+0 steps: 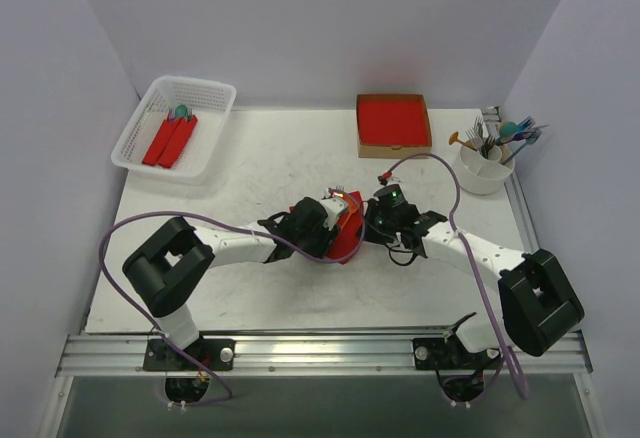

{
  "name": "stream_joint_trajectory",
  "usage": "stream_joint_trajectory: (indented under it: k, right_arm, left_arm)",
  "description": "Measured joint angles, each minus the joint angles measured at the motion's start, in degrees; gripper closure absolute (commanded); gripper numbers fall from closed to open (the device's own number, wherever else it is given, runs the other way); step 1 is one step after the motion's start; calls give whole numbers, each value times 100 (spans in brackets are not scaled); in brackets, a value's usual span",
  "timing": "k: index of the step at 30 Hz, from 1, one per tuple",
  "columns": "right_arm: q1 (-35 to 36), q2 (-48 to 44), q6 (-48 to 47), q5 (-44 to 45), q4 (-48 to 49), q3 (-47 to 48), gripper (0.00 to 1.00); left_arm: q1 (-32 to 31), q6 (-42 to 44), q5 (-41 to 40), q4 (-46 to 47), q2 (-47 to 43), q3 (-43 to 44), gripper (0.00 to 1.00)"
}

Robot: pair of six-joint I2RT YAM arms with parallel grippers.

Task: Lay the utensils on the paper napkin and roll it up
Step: Roll the napkin at the center of the board.

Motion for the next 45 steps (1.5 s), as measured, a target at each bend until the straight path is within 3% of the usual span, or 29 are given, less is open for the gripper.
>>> stream_joint_trajectory:
  k: [26,45]
  right_arm:
    - [-437,-160,732,-1222,1561,-328,100]
    - [-446,240,715,-1530,2312,-339,100]
  left_arm:
    - [0,-2,7,13,105,92,47]
    - [160,-160,341,105,98,74,47]
